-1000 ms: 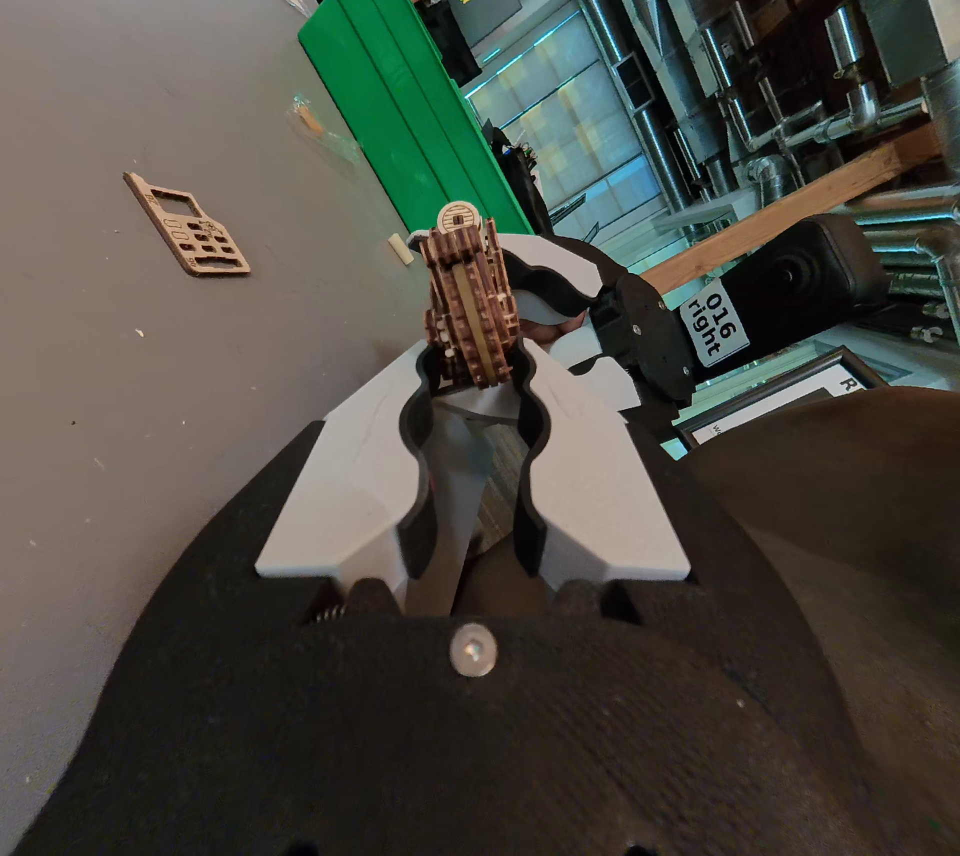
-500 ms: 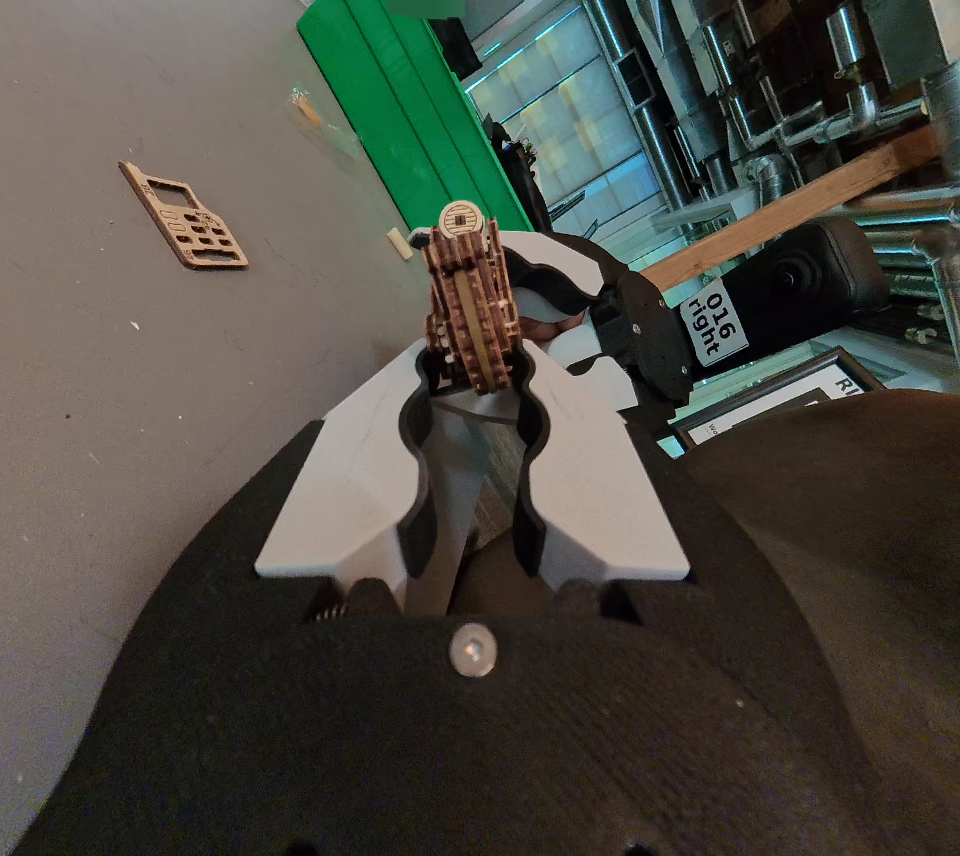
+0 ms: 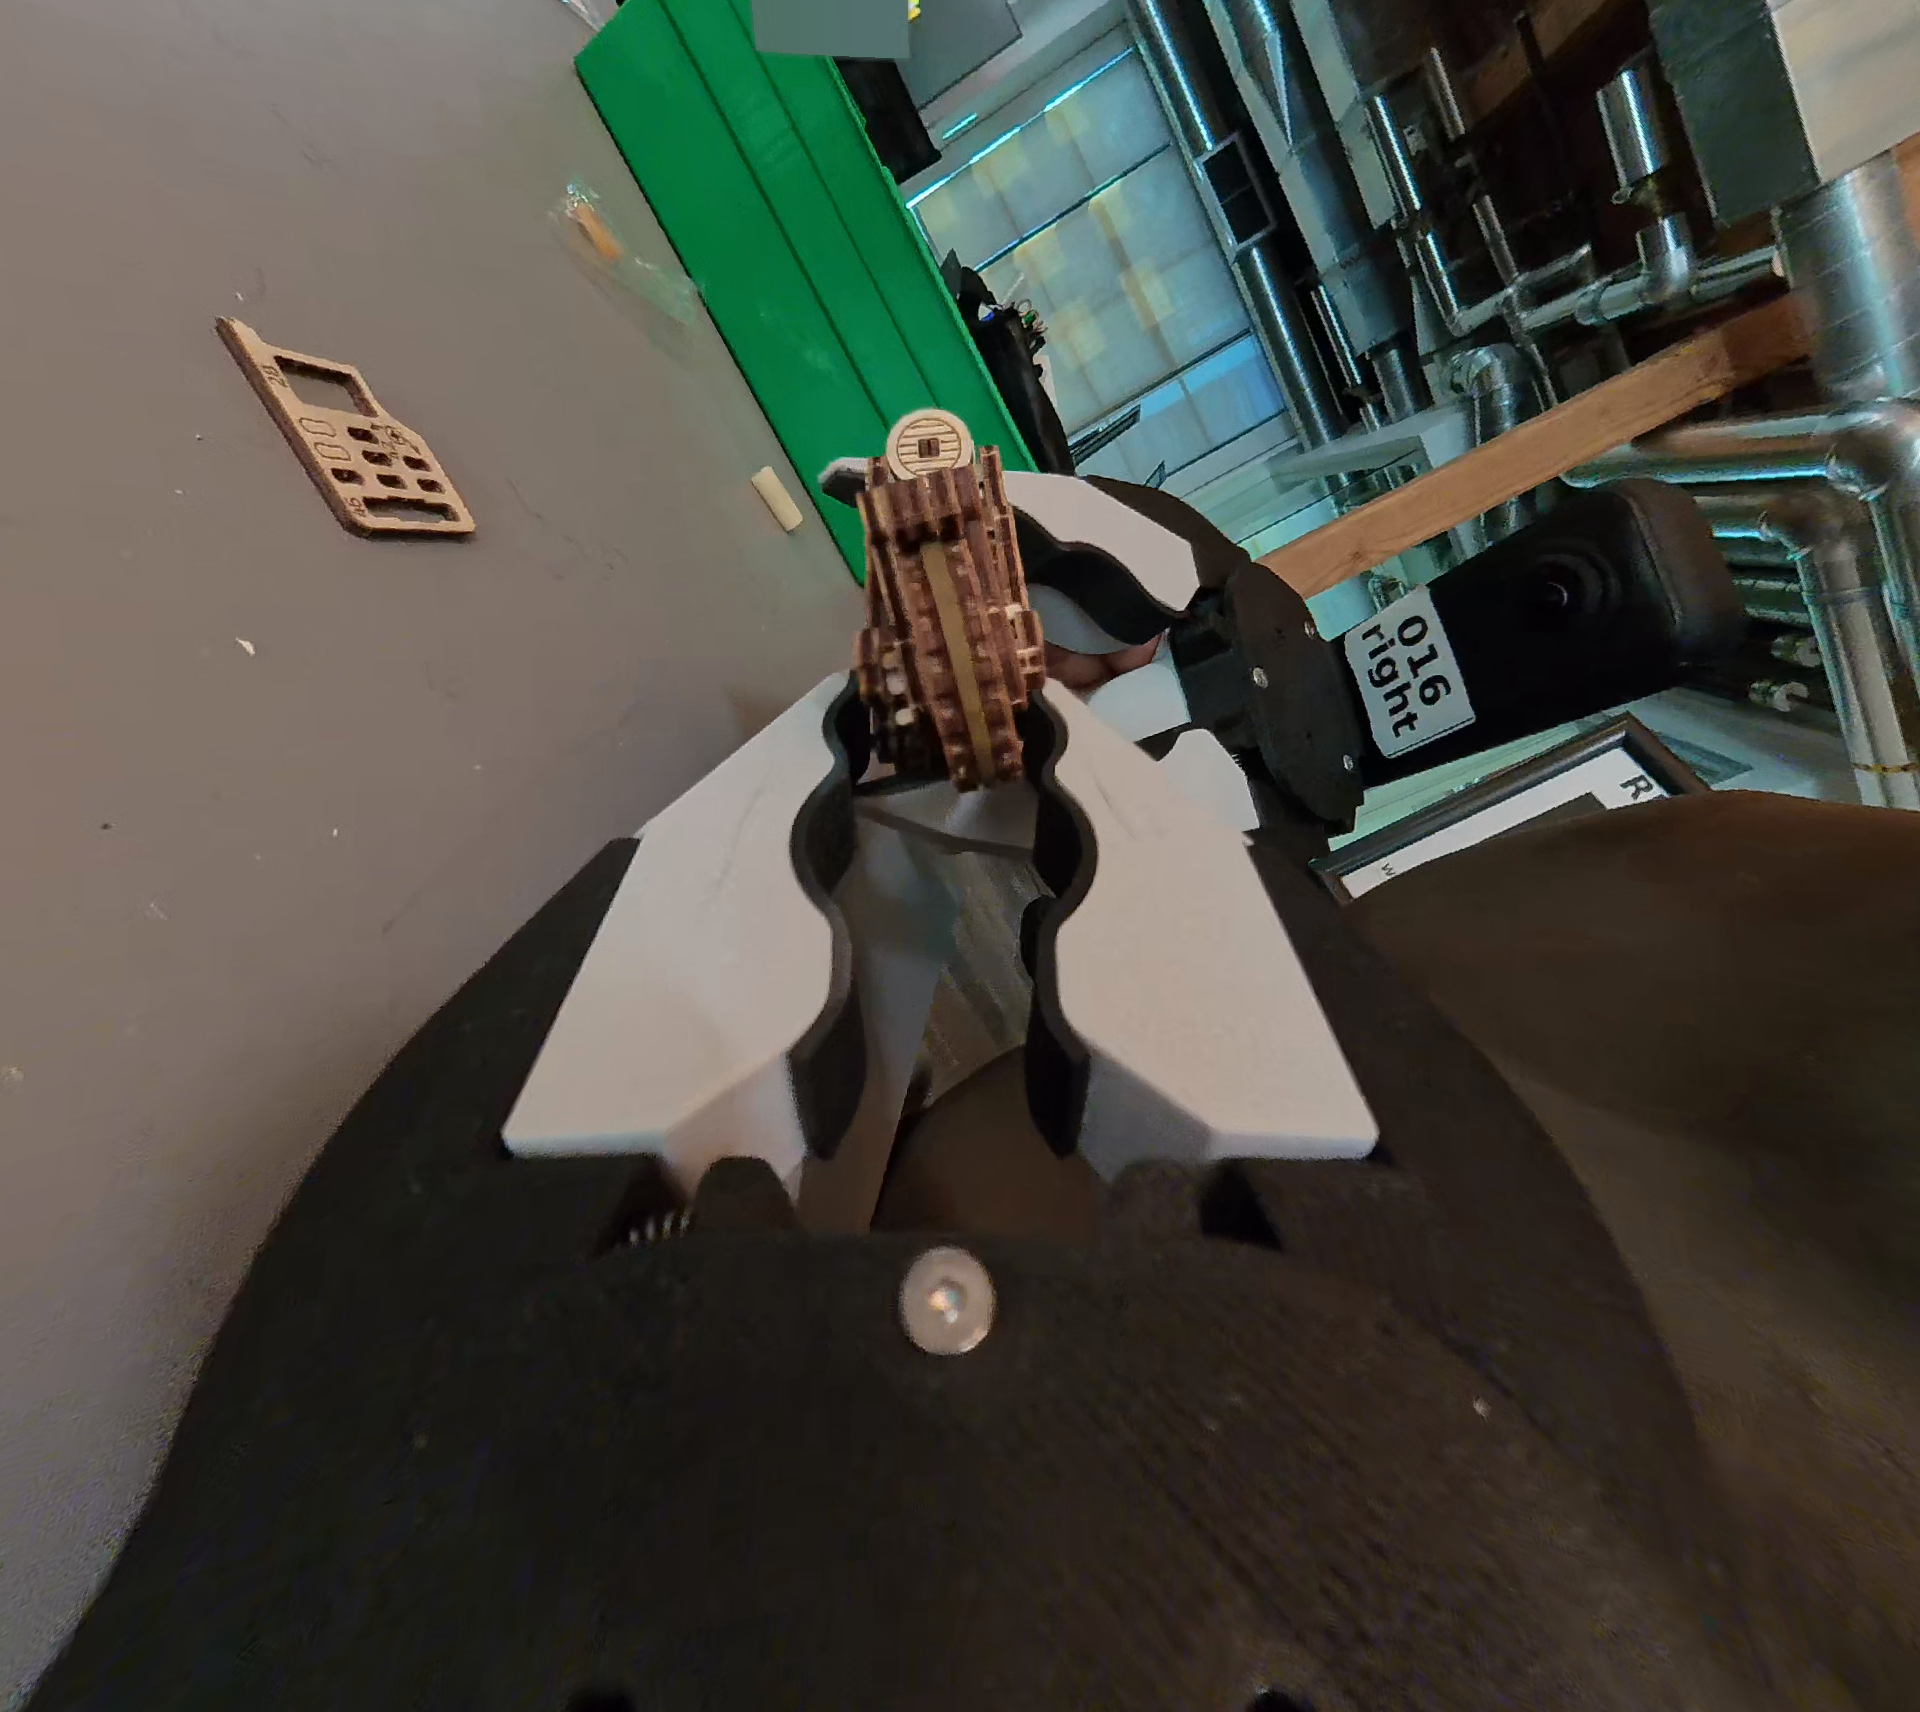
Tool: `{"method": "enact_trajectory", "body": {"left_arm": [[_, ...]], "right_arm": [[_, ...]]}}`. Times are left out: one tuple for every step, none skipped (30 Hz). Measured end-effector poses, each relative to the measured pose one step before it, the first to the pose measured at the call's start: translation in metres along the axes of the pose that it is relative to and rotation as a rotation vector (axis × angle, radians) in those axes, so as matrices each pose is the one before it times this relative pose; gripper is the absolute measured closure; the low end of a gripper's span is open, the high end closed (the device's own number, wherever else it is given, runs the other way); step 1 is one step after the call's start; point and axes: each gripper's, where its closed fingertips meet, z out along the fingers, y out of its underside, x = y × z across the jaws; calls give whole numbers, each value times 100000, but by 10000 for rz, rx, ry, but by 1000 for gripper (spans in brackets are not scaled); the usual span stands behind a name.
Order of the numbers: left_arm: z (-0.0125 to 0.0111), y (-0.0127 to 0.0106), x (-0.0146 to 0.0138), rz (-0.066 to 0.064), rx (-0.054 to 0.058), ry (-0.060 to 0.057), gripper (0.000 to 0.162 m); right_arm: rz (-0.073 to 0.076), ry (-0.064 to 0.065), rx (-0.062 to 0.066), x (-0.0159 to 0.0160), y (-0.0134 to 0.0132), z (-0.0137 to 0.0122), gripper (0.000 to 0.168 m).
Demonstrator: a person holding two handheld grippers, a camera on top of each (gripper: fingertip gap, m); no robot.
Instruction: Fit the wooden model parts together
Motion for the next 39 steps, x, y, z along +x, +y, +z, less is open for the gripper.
{"method": "enact_trajectory", "body": {"left_arm": [[-2, -15, 69, -41, 10, 70, 136], [14, -14, 50, -19, 5, 21, 136], [13, 58, 12, 72, -32, -17, 136], [25, 104, -11, 65, -88, -14, 136], [19, 7, 49, 1, -44, 43, 136], [-36, -77, 2, -49, 11, 33, 137], [-53, -24, -81, -65, -15, 18, 136], [-52, -9, -9, -96, -21, 83, 137], [-52, -51, 149, -130, -9, 179, 137], [-35, -8, 147, -64, -32, 158, 137], [-8, 43, 167, -12, -66, 159, 138], [-22, 3, 116, 14, -28, 104, 138], [-24, -29, 91, 18, -6, 78, 138], [-35, -27, 194, 29, -6, 156, 137], [-67, -106, 230, 69, 42, 168, 137], [-71, -109, 87, 73, 34, 63, 137], [-53, -60, 74, 75, -9, 65, 137], [-58, -81, 24, 56, 4, 27, 137], [-36, -91, -41, 3, 24, -2, 137], [-12, -15, -81, -82, -21, 3, 137], [15, 8, -58, -84, -20, 19, 137], [14, -18, -30, -26, 8, -6, 137], [20, 31, -13, -11, -21, 5, 137], [24, 54, 4, -14, -44, 13, 137], [12, -1, -19, -18, -2, -3, 137], [-3, -39, -2, -59, 30, 31, 137], [-21, -62, 40, -149, 48, 93, 137], [-18, -91, -32, -225, 81, 83, 137], [-14, -98, -7, -230, 87, 95, 137], [25, -1, 46, -173, 19, 107, 137], [37, 43, 23, -74, -18, 45, 137], [36, 71, -3, 18, -43, -17, 137], [30, 65, 4, 33, -41, -14, 137], [15, 4, -20, -14, -6, -17, 137], [-33, -41, 1, -98, 34, 37, 137], [-30, -48, -24, -168, 46, 50, 137], [-29, -70, -39, -176, 53, 38, 137], [-23, -40, -18, -128, 36, 38, 137], [-20, -28, -33, -93, 12, 14, 137]], "right_arm": [[46, -31, 17, -20, -31, -35, 114], [50, -14, 57, -1, -52, -29, 113], [9, -29, 69, -16, -26, -28, 113], [9, -56, 48, -46, 7, -46, 113], [58, -48, 132, -12, -94, -63, 113], [88, -12, 202, 36, -162, -76, 113], [73, -4, 208, 95, -170, -94, 106], [87, -102, 167, 8, -118, -122, 101], [124, -149, 154, -11, -99, -118, 97], [148, -157, 147, 5, -74, -113, 96], [137, -165, 109, -22, -3, -78, 94], [120, -116, 83, 17, 41, -36, 92], [86, -73, 97, 36, 8, -27, 90], [51, -55, 160, -12, -109, -30, 88], [12, -54, 220, -59, -254, -94, 86], [-43, -25, 234, -59, -304, -128, 86], [-72, 10, 208, -26, -268, -145, 86], [-68, -38, 160, -121, -173, -83, 87], [-40, -110, 92, -259, -53, -6, 86], [-2, -57, 4, -204, 41, 93, 86], [-5, -14, -35, -168, 76, 131, 87], [-35, 18, -6, -155, 2, 132, 88], [-47, 121, 7, -9, 3, 99, 90], [-117, 126, -4, 2, 19, 57, 94], [-228, 185, 2, 128, -5, -8, 96], [-250, 253, 22, 258, -51, -76, 98], [-199, 213, 94, 214, -138, -112, 101], [-122, 149, 148, 118, -190, -110, 102], [-57, 52, 120, -1, -173, -73, 105], [-16, -16, 37, -77, -64, 3, 107], [-20, -20, -59, -71, 91, 58, 107], [-54, -31, -103, -78, 191, 71, 107], [-72, -7, -79, -50, 158, 54, 107], [-72, 30, 28, -2, -47, -10, 108], [-35, 33, 67, 21, -132, -32, 109], [-1, 33, 21, 34, -68, -16, 110], [-10, 40, 24, 41, -35, -6, 111], [-24, 25, 3, 25, 40, 7, 112], [-27, 1, -37, -3, 97, 34, 112]]}}
